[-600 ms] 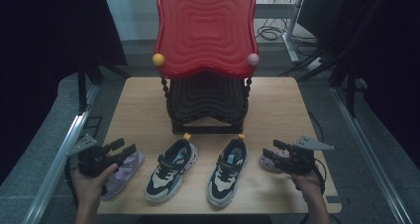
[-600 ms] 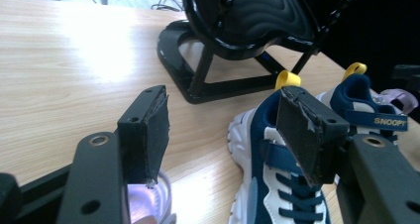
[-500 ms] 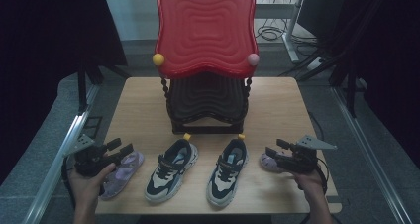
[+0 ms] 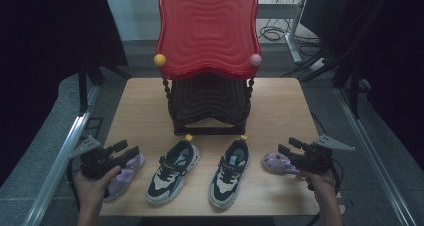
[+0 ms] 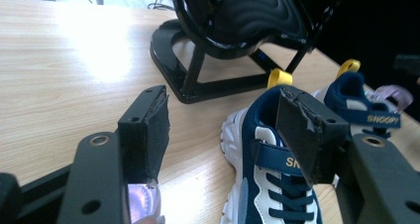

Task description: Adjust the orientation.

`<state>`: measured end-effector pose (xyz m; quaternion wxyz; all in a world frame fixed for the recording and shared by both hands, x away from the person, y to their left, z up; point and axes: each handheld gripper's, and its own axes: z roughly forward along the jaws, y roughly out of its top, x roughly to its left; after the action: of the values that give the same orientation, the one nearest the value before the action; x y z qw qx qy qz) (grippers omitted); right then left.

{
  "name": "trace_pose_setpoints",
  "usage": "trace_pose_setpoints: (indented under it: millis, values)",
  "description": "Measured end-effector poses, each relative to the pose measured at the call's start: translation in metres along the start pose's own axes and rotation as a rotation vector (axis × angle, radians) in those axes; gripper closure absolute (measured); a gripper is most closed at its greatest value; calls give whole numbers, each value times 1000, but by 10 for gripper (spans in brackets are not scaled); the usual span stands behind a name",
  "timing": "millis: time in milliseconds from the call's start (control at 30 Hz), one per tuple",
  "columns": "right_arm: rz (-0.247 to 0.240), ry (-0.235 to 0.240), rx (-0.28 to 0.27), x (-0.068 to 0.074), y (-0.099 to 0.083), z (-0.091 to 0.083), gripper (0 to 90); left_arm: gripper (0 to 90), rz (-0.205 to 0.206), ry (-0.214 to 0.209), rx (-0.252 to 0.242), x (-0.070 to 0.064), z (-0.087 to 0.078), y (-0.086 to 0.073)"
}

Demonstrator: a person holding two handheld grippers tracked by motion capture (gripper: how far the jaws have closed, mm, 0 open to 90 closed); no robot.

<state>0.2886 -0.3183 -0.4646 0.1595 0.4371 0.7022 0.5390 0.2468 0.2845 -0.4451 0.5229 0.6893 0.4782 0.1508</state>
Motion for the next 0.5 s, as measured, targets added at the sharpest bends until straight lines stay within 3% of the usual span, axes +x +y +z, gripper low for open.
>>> trace_pose_setpoints:
  millis: [300,400,500]
  values:
    - [-11,15,-24,-10,5,-5,399,382,20,23,18,-7,4,-1]
    - [-4,5,-28,-12,5,-6,399,544,59,-7,68,-8,4,0]
    - [-10,-4,-31,-9,5,-7,400,681,82,-11,79,-9,5,3]
